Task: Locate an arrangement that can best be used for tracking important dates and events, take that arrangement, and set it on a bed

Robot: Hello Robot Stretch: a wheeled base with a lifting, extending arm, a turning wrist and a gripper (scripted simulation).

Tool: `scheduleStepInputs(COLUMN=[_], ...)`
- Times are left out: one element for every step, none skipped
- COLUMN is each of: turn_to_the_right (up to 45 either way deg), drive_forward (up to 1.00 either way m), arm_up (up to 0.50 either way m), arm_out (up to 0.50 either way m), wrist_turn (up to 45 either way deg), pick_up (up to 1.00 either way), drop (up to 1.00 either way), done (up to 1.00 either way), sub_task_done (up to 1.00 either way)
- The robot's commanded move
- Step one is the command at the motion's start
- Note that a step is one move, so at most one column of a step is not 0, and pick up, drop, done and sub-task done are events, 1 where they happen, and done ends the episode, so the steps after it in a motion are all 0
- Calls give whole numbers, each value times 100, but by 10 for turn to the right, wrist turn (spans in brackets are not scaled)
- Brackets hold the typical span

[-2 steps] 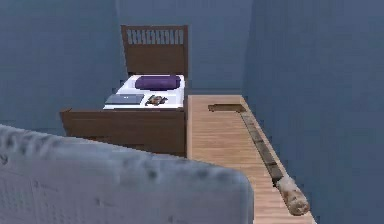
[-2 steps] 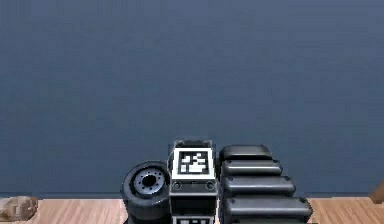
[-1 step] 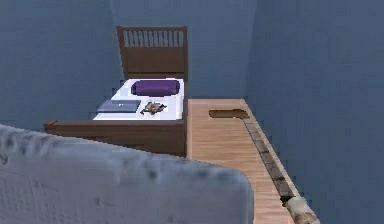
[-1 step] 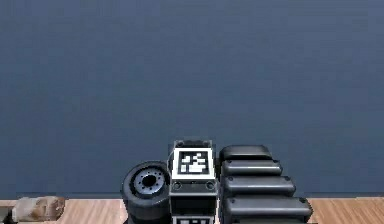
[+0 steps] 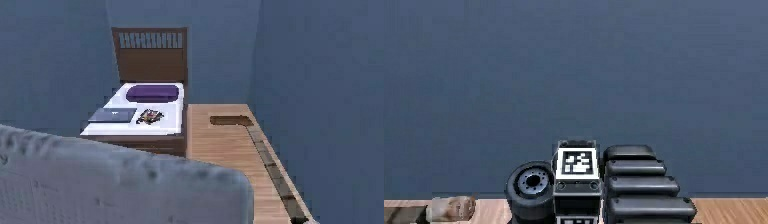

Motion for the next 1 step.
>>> scheduleStepInputs(turn_to_the_right=[150], drive_forward=[0], arm_up=[0], arm_out=[0], wrist_turn=[0], pick_up=[0], drop=[0], done=[0], sub_task_done=[0])
